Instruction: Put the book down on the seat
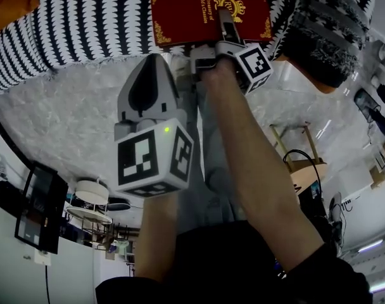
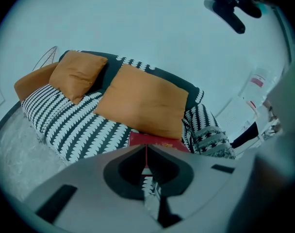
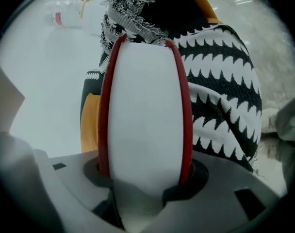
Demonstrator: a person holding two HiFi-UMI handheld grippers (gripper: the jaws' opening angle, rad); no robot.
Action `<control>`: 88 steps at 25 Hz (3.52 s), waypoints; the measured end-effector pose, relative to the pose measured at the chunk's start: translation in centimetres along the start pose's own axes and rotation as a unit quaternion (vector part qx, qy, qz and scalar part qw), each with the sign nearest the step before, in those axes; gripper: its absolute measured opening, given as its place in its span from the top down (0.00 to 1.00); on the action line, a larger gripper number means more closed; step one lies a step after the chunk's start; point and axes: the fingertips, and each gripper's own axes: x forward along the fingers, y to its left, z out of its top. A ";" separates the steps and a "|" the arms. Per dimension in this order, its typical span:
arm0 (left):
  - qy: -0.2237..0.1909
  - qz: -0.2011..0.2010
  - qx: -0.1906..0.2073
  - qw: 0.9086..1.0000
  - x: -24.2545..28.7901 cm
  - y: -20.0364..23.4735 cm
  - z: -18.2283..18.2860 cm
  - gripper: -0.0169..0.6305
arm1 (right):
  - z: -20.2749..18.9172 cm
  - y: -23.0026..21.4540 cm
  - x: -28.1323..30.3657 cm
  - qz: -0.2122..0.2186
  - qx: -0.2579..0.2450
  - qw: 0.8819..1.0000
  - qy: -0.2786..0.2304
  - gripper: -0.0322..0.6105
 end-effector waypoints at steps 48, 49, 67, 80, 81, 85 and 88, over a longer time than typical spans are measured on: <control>-0.038 -0.039 -0.018 0.998 -10.1 -1.8 -1.5 0.94 | -4.2 8.6 -14.0 -0.037 -0.544 0.822 0.165 0.93; -0.041 -0.035 0.000 0.999 -10.4 -2.1 -1.1 0.94 | -4.4 9.5 -14.4 -0.034 -0.561 0.811 0.164 0.93; -0.204 -0.078 0.105 0.970 -19.7 -11.9 15.4 0.94 | -4.4 34.8 -25.1 0.151 -0.713 0.685 0.008 0.93; -0.420 -0.084 0.132 0.894 -34.4 -17.0 28.0 0.94 | -3.5 53.1 -35.4 0.320 -0.709 0.614 -0.134 0.93; -0.438 -0.083 0.133 0.885 -35.8 -17.2 28.9 0.95 | -3.6 54.5 -36.6 0.334 -0.706 0.607 -0.146 0.93; -0.495 -0.073 0.145 0.854 -40.7 -18.2 31.9 0.95 | -3.8 59.2 -40.6 0.367 -0.711 0.572 -0.179 0.93; -0.522 -0.073 0.152 0.836 -43.3 -19.5 33.5 0.95 | -3.8 61.4 -43.0 0.381 -0.716 0.555 -0.188 0.93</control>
